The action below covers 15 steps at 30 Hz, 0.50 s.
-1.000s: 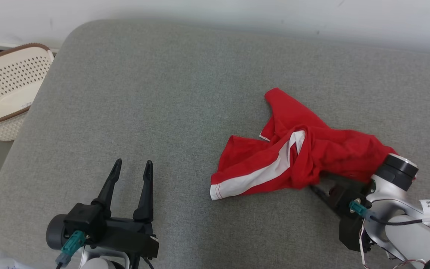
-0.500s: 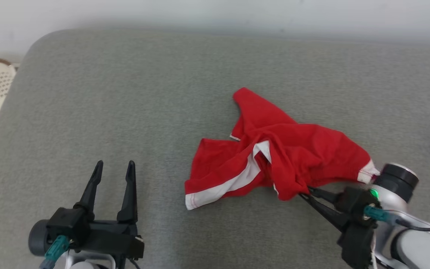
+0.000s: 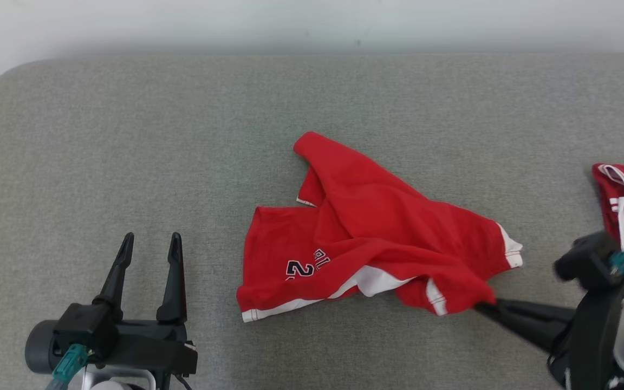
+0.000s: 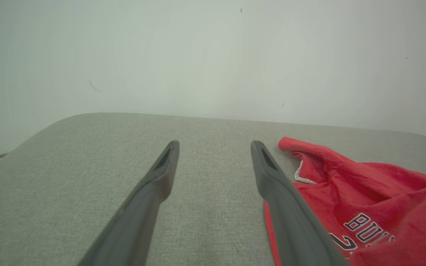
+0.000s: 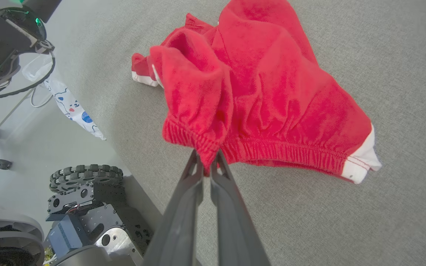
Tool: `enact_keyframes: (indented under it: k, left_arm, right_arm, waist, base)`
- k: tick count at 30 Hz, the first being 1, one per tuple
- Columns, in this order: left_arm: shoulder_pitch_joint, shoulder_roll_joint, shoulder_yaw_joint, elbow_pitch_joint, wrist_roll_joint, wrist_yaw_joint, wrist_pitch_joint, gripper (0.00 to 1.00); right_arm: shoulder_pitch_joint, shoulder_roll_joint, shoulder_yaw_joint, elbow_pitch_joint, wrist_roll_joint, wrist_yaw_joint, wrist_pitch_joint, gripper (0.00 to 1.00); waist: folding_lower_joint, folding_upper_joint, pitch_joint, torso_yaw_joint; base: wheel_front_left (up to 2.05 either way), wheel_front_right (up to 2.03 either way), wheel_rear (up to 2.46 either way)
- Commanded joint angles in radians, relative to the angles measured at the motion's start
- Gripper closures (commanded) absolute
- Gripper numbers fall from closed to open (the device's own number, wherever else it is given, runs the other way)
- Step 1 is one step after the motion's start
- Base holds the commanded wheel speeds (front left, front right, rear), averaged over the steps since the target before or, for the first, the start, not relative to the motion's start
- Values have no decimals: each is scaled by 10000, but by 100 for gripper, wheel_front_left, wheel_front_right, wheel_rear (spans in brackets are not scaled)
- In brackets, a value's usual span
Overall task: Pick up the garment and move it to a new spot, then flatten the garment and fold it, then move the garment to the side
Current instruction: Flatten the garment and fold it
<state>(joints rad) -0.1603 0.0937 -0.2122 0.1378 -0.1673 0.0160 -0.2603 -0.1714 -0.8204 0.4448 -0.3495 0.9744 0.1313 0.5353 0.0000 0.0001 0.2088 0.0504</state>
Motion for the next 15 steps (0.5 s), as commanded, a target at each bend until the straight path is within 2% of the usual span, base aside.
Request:
enact_keyframes:
  k: [1, 4, 7, 12, 15]
  left_arm:
    - [-131, 25, -11, -3, 44, -69, -53, 0]
    - [-303, -52, -165, 14, 54, -114, -54, 0]
    - [-536, -113, -308, 61, 66, -167, -54, 0]
    - [-874, -242, -548, 135, -28, -217, -54, 0]
    - [-1000, -296, -623, 139, -62, -218, -54, 0]
  right_arm:
    - [-99, 76, -266, 201, 674, -4, 269, 100]
    - [-673, -79, -728, 887, 1269, -8, 769, 100]
    - [-1482, 53, -796, 1769, 1645, -7, 923, 100]
    - [-2743, 149, -122, 3228, 1484, -7, 720, 100]
    - [-3143, 253, 251, 3656, 1520, -7, 390, 100]
  waist:
    - [0, -1, 150, 165]
    - [0, -1, 382, 415]
    - [0, -1, 646, 717]
    - [0, -1, 1016, 1215]
    - [0, -1, 1138, 1346]
  base:
    - [0, 0, 0]
    - [0, 0, 0]
    - [0, 0, 0]
    - [0, 0, 0]
    - [0, 0, 0]
